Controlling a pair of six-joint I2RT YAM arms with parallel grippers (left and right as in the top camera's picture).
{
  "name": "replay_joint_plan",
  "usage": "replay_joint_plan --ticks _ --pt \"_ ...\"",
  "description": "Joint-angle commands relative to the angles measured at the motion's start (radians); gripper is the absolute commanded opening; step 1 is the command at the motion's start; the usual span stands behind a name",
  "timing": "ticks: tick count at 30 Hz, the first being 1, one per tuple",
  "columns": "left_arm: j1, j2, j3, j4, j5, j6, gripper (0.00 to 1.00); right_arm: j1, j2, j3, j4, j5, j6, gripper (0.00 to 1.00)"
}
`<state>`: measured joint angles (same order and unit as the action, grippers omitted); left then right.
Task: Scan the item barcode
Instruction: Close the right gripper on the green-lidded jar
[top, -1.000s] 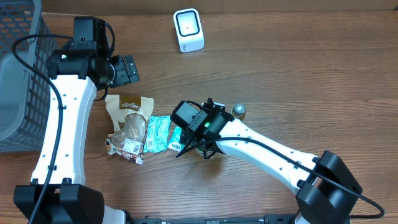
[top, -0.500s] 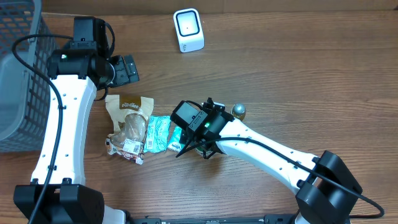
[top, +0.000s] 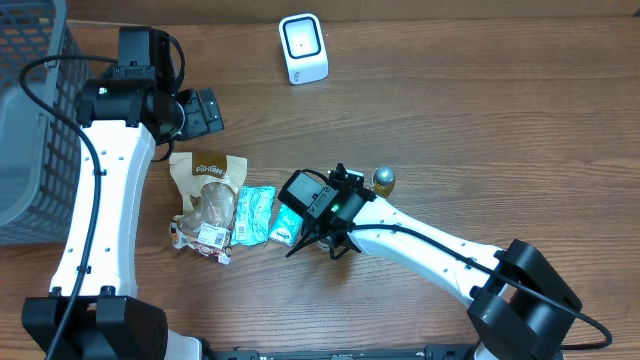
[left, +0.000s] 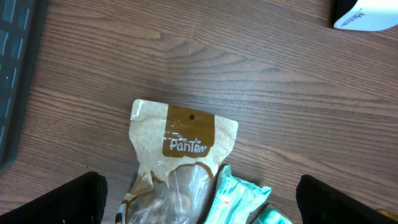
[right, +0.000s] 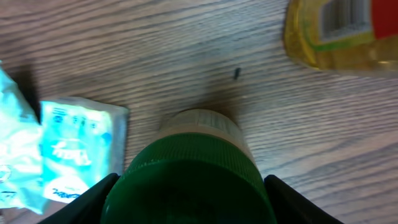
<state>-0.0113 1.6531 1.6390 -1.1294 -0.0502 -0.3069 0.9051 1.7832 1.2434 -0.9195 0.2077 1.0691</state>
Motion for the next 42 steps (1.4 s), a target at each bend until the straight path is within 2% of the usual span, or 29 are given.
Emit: replay_joint_plan --ticks 1,5,11,12,14,15,17,22,27,42 --pt "0.002 -0.006 0.013 0.003 -0.009 0.015 1.0 0.003 0.003 -0.005 -0.03 0.02 -0.006 0.63" --pt "0.002 -0.006 0.013 0.004 -0.009 0.015 1.0 0.003 0.003 -0.005 -0.034 0.021 -0.172 0.59" --pt "0.002 -0.006 0.013 0.004 -0.009 0.015 1.0 0.003 0.003 -0.005 -0.034 0.019 -0.548 0.59" --pt "0.002 -0.006 0.013 0.003 -0.009 0.015 1.0 0.003 0.003 -0.005 -0.036 0.019 -0.589 0.66" --pt "0.002 -0.006 0.013 0.004 -0.009 0.015 1.0 0.003 0.003 -0.005 -0.035 0.019 -0.639 0.94" --pt "0.002 -0.006 0.013 0.004 -0.009 0.015 1.0 0.003 0.003 -0.005 -0.032 0.019 -0.64 1.0" --pt "0.002 -0.006 0.013 0.003 -0.009 0.015 1.0 0.003 0.003 -0.005 -0.019 0.014 -0.622 1.0" --pt "0.002 -0.006 0.013 0.003 -0.009 0.015 1.0 0.002 0.003 -0.005 -0.025 0.001 -0.345 1.0" --pt "0.002 -0.006 0.013 0.004 -0.009 0.015 1.0 0.002 0.003 -0.005 -0.09 -0.081 -0.17 1.0" --pt "0.002 -0.006 0.013 0.003 -0.009 0.015 1.0 0.002 0.003 -0.005 -0.034 -0.093 -0.156 1.0"
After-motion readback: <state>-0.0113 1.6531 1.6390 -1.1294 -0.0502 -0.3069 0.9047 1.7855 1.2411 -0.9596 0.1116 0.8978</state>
